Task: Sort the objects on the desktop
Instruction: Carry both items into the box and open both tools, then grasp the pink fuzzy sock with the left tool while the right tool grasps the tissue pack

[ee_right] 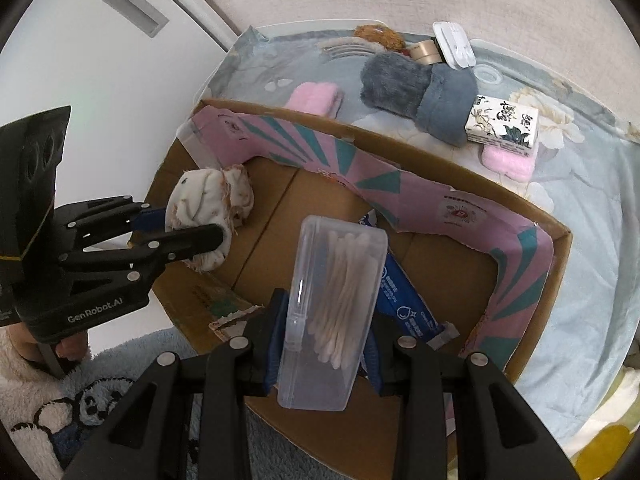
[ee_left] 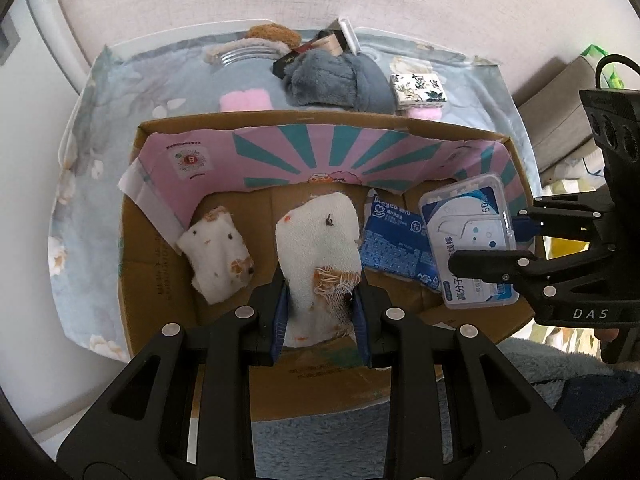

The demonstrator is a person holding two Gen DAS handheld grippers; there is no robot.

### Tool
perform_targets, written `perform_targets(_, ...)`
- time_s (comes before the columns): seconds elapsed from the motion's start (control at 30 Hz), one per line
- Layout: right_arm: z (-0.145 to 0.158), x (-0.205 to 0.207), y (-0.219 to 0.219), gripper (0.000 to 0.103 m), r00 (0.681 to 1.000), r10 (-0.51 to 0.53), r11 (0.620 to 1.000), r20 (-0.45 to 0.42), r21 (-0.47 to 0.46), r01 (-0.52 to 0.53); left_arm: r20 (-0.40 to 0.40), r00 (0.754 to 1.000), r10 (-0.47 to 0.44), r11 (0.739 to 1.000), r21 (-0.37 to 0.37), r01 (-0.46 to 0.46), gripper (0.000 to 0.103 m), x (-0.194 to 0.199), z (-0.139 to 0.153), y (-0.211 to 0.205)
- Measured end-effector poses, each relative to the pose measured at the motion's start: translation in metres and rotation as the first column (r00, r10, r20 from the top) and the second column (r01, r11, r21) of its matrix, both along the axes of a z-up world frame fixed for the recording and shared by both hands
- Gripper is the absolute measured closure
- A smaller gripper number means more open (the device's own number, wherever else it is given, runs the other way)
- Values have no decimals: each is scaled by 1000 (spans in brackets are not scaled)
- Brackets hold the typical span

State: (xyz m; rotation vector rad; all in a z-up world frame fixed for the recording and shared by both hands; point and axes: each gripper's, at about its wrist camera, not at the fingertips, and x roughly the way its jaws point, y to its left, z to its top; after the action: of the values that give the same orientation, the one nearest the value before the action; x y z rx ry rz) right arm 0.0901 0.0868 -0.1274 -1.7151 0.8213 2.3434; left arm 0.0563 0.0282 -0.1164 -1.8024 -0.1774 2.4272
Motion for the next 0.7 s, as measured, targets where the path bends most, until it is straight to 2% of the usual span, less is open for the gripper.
perform_targets(0.27, -5, -5, -2, 71, 1000, 12, 1000, 14, -22, -12, -3, 1000, 12, 1000, -6, -12, 77, -1, 0, 1)
perform_targets(0.3, -5, -6, -2, 71, 1000, 12, 1000, 18, -21, -11, -9, 1000, 19, 1000, -4, -19, 70, -2, 1, 0)
perform_targets(0.37, -6, -8, -2, 63, 999, 15, 1000, 44, -6, -15, -18, 1000, 20, 1000, 6, -19, 38, -3, 3, 0)
perform_targets(0.4, -7, -8, -1, 48, 998, 11, 1000, 55, 5, -12, -30, 999, 22, 1000, 6, -22, 8, -3, 6, 0)
perform_targets(0.43, -7, -8, 0, 29, 998, 3, 1000, 66, 22, -4, -53, 998, 25, 1000, 6, -25, 1, -2, 10, 0)
perform_targets(0.47, -6, -7, 2, 22, 998, -7, 999, 69, 33, 4, -74, 997, 22, 1000, 10, -21, 1, -1, 13, 0)
perform_targets(0.5, -5, -5, 4, 20, 997, -17, 999, 71, 39, 14, -79, 997, 16, 1000, 8, -15, 1, -1, 15, -1)
perform_targets(0.63, 3, 3, 17, 20, 997, -68, 997, 45, 30, 66, -87, 996, 2, 999, -40, -5, 1, -3, 18, 0)
perform_targets(0.7, 8, 6, 22, 20, 996, -87, 996, 33, 31, 86, -82, 997, 0, 999, -40, -3, 1, -2, 17, 0)
